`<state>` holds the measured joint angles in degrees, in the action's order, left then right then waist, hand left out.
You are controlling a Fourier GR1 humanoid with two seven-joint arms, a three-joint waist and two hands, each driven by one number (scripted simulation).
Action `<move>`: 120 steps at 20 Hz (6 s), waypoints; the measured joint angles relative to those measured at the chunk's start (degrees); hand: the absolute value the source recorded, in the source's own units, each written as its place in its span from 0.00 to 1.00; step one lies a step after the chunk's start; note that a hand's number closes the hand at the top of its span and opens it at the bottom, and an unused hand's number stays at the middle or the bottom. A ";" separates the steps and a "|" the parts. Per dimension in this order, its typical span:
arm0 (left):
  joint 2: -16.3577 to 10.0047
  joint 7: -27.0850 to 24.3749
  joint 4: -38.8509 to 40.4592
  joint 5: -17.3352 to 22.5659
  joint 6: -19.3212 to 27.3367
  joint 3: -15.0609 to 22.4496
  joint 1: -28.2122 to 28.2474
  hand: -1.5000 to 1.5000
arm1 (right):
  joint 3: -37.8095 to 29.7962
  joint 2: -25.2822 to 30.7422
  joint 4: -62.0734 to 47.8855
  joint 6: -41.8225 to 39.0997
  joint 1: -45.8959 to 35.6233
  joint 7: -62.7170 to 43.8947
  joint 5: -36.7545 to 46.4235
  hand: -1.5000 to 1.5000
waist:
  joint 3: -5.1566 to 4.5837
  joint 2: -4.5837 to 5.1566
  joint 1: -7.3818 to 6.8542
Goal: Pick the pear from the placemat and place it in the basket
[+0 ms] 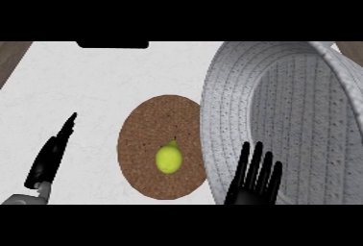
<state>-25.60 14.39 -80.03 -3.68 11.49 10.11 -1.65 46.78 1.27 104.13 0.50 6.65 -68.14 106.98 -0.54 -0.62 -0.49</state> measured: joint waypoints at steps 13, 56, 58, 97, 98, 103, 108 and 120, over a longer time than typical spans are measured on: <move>0.62 -0.28 0.73 -0.42 -0.28 -0.19 -0.11 0.50 | -1.82 -0.70 -2.26 0.28 0.17 -0.91 -1.56 0.00 | 0.08 -0.10 0.13; 1.27 0.26 1.97 -1.94 -1.45 -2.44 0.21 0.50 | 3.52 33.39 -21.05 2.67 -26.69 19.60 -4.00 1.00 | -0.24 -1.51 1.73; 1.01 0.36 1.99 -1.74 -1.48 -2.83 0.60 0.50 | 4.62 39.99 -16.49 4.40 -28.28 24.14 -2.48 1.00 | -0.18 -1.74 2.51; 0.69 0.08 -1.02 -1.41 -1.44 -5.17 4.18 0.50 | 20.61 71.69 40.68 -6.97 -24.36 38.94 -10.61 1.00 | 0.29 -0.84 4.66; 0.74 0.01 -0.95 -1.29 -1.72 -5.16 4.03 0.50 | 21.40 70.63 40.65 -8.64 -24.62 38.79 -10.60 1.00 | 0.28 -0.79 4.42; 1.42 0.20 -0.56 -1.81 -2.19 -4.52 2.77 0.50 | 25.50 61.19 39.80 -18.86 -26.99 37.63 -10.55 1.00 | 0.28 -0.49 3.07; 2.40 -0.41 0.44 -2.65 -2.19 -4.05 1.46 0.50 | 28.16 52.04 38.57 -29.17 -30.68 35.56 -10.14 1.00 | 0.37 -0.25 2.07; 4.03 -1.40 2.72 -4.71 -2.33 -3.79 -1.31 0.50 | 27.31 45.35 35.66 -36.57 -35.76 36.01 -9.96 0.00 | 0.57 0.38 0.36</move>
<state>-21.57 12.99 -77.30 -8.39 9.17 6.31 -2.96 74.10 46.62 139.79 -36.07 -29.10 -32.13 97.02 0.03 -0.24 -0.14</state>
